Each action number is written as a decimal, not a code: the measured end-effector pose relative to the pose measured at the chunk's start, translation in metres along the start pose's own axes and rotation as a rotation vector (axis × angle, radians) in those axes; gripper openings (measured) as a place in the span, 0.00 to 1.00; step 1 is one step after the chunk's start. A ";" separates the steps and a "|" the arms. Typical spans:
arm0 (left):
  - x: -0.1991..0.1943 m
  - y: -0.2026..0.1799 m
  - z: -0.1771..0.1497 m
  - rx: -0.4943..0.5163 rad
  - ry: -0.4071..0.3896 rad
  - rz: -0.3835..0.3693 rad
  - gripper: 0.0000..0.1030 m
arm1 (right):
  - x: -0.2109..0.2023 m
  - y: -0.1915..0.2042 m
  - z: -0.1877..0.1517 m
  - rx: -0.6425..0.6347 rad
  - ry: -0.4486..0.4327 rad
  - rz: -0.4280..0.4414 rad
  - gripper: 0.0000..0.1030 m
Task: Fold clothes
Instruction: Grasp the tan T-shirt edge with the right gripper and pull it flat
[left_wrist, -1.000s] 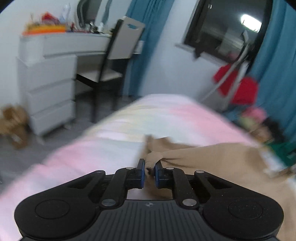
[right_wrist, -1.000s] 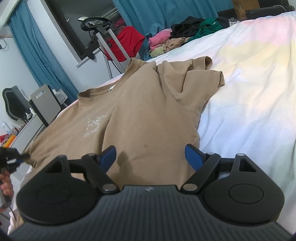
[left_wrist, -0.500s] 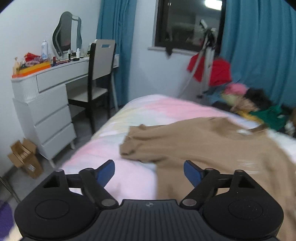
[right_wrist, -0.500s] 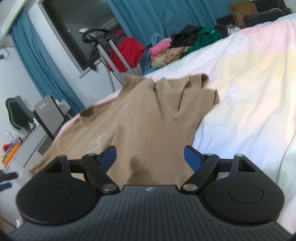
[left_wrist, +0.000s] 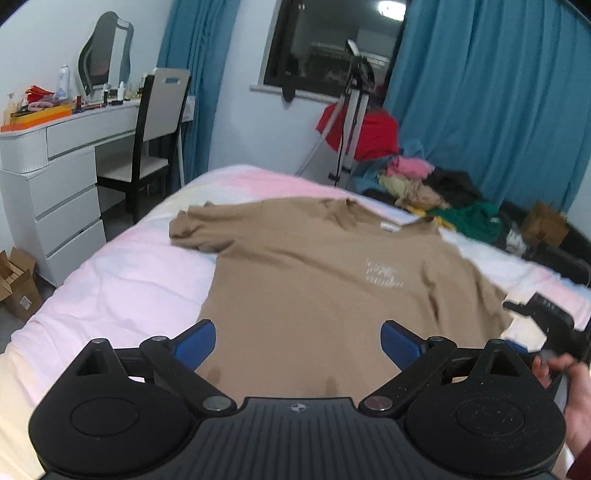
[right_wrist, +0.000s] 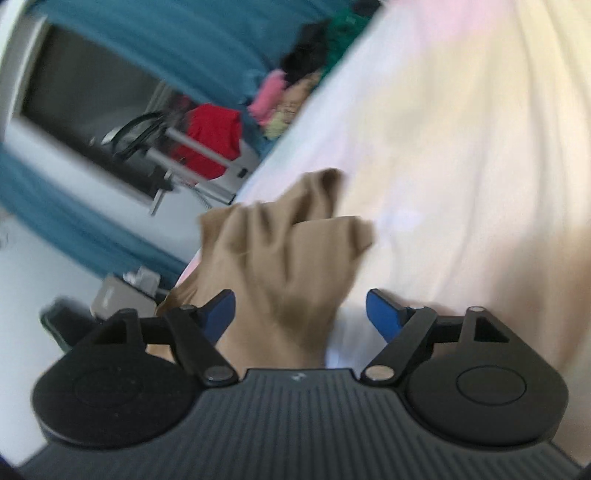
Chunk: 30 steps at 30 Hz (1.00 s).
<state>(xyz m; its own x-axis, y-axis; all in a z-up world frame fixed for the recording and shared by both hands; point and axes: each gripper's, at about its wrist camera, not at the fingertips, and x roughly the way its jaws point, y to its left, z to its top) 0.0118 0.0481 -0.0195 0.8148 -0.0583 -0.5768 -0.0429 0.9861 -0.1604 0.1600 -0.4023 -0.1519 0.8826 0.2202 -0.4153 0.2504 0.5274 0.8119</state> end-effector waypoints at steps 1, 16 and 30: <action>0.006 -0.001 -0.002 0.003 0.011 0.002 0.95 | 0.006 -0.005 0.003 0.023 -0.007 0.015 0.75; 0.055 -0.006 0.001 0.020 0.049 -0.033 0.94 | 0.001 0.014 0.022 -0.127 -0.247 0.014 0.11; 0.031 0.004 0.000 0.063 0.034 0.006 0.94 | -0.025 0.018 0.001 -0.099 0.076 -0.123 0.16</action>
<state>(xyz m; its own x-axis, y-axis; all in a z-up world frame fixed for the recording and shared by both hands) 0.0370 0.0503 -0.0378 0.7944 -0.0561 -0.6047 -0.0106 0.9943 -0.1062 0.1425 -0.3991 -0.1266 0.8139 0.2084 -0.5423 0.3112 0.6318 0.7099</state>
